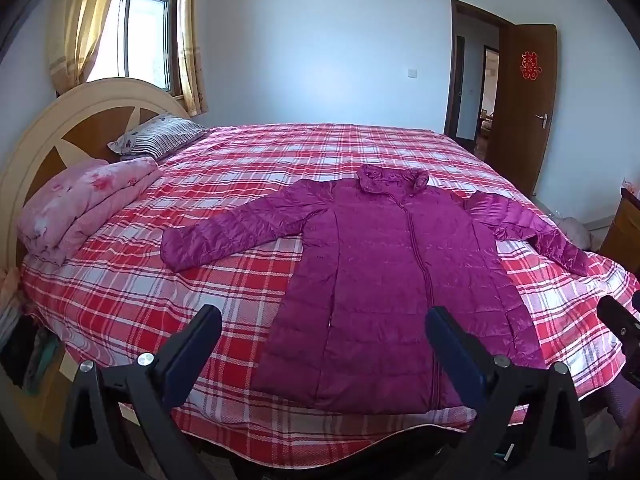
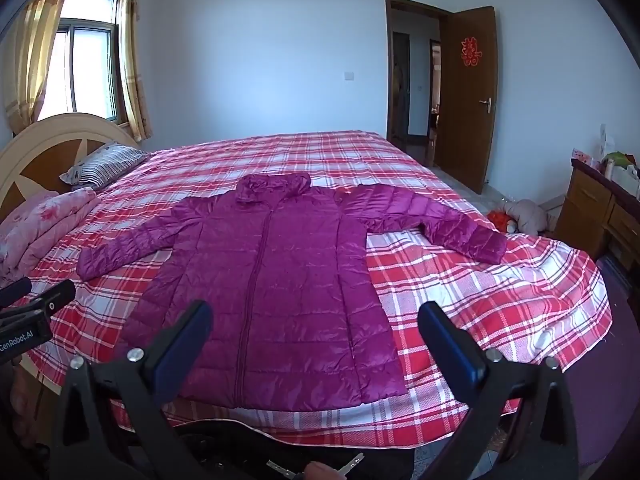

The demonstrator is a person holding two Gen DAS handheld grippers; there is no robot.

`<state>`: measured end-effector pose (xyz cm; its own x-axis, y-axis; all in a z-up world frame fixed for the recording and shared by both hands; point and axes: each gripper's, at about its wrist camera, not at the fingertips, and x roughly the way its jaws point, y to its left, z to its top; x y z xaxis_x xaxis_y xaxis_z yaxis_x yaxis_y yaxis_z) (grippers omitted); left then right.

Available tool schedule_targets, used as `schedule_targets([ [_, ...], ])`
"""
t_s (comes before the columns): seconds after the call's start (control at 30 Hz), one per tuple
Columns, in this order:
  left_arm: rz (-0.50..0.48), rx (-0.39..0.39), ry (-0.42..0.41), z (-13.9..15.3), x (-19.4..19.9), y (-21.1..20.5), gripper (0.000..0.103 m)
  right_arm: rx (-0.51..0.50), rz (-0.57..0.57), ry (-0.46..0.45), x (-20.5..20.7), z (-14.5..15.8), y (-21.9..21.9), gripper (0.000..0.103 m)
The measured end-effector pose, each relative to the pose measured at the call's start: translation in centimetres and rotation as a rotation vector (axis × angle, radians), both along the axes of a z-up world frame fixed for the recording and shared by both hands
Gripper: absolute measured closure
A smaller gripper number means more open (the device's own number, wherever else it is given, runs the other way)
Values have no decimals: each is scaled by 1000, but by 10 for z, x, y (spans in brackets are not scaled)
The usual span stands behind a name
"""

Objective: Fold large clothes

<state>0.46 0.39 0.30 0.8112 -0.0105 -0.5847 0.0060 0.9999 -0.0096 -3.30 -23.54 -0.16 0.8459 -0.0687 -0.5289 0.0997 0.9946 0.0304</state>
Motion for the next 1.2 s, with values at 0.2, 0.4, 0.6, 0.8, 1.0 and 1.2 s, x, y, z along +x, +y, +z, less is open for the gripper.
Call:
schedule_targets([
  [0.2,3,-11,0,-2,-2,3,1,4,-4,13,3,-2,0,0],
  [0.4,1,-11,-1,-1,-1,4,1,9,-1,23,5,-4,0,0],
  [0.6,-2,-9,0,-2,-1,4,1,9,-1,26,5,-6,0,0],
  [0.8,-5,-9,5,-4,-2,2,1,9,-2,26,6,-5,0,0],
  [1.0,-12,-7,3,-4,-2,1,1,8,-2,28,6,-6,0,0],
  [1.2,-13,-11,6,-5,-1,2,1,10,0,28,6,-6,0,0],
])
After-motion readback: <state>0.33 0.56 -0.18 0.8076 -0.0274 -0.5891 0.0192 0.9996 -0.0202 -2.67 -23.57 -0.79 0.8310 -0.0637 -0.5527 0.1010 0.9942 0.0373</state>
